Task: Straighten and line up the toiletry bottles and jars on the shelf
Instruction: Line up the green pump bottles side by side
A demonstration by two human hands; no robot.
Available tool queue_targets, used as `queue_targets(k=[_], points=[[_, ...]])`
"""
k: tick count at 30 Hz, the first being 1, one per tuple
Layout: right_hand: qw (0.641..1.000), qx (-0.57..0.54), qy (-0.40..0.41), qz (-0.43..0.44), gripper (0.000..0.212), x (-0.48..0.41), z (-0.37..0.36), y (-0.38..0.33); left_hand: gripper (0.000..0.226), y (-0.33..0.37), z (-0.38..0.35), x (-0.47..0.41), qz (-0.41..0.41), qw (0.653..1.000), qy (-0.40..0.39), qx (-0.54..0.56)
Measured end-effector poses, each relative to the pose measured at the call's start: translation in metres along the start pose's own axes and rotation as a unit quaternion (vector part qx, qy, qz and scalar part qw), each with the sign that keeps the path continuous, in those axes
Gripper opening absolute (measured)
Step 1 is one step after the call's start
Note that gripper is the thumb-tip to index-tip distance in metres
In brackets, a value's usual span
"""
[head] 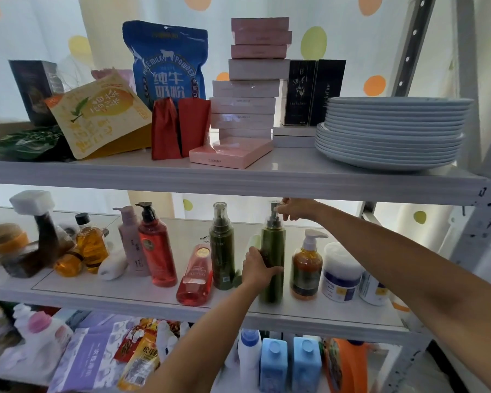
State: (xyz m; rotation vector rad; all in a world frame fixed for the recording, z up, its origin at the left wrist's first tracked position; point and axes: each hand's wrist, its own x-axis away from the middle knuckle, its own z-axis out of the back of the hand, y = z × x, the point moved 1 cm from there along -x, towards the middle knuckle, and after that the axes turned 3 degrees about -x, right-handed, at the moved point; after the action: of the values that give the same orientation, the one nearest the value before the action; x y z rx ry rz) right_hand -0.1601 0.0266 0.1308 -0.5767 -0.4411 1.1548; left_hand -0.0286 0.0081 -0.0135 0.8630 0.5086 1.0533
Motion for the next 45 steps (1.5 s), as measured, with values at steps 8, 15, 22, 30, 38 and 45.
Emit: queue_targets(k=[8,15,22,30,38,45], points=[[0.997,0.036,-0.008,0.066,0.054,0.006,0.013,0.017,0.054,0.005,0.015,0.003,-0.016,0.987,-0.142,0.076],[0.994,0.068,-0.019,0.085,0.042,0.002,0.019,0.015,0.081,0.014,0.012,0.005,-0.004,0.986,-0.157,0.053],[0.993,0.073,0.042,0.084,0.032,-0.007,0.012,0.018,0.067,0.02,0.01,-0.005,-0.032,0.997,-0.063,-0.024],[0.993,0.085,-0.034,0.073,0.012,-0.001,0.015,0.005,0.063,0.031,0.009,-0.008,-0.054,0.997,-0.055,0.015],[0.985,0.12,0.042,0.119,0.041,-0.004,0.01,0.005,0.072,0.021,0.01,-0.012,-0.049,0.996,-0.065,0.039],[0.976,0.157,-0.001,0.148,0.032,-0.004,0.01,-0.002,0.072,0.011,0.012,-0.012,-0.056,0.993,-0.091,0.043]])
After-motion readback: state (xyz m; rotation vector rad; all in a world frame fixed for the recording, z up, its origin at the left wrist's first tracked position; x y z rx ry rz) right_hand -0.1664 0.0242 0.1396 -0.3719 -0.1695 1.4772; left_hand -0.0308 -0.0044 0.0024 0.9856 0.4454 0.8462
